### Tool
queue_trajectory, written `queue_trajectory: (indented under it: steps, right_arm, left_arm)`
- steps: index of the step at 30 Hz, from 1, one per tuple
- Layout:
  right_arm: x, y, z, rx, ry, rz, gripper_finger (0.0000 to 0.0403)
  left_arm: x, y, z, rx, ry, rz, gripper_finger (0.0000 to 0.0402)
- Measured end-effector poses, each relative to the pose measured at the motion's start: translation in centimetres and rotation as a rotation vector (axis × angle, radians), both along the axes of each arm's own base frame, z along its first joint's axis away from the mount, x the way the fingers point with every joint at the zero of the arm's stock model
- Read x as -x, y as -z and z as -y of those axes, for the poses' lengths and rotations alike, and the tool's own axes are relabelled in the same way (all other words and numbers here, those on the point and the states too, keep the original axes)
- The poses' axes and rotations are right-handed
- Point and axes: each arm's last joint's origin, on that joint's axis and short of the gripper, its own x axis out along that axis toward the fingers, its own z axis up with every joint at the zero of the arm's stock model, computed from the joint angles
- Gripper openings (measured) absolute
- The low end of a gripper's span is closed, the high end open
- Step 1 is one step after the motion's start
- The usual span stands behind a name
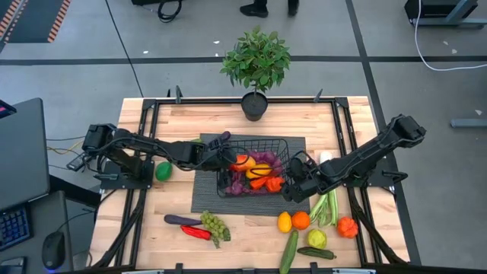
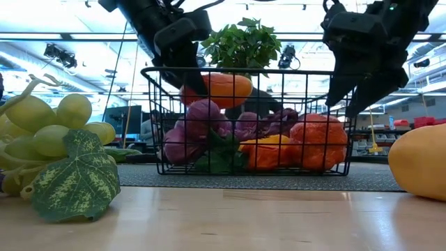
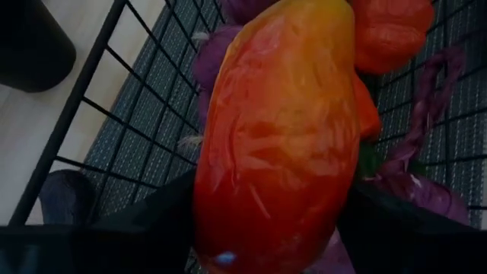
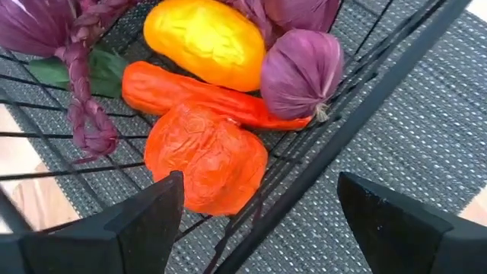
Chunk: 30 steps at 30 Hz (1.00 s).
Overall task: Build produce basket
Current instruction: Put the red mango into the wire basket, then put the eggplant into the wire basket
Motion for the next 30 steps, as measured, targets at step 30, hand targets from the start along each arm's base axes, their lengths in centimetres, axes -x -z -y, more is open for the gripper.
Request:
queue_trajectory:
  steps: [30]
  right_arm:
    - [0.3, -1.5, 0.4, 0.151, -0.030, 0.092, 0.0348]
  left_arm:
    - [-0.5, -6.5, 1.3, -0.012, 0.067, -0.016, 0.0314]
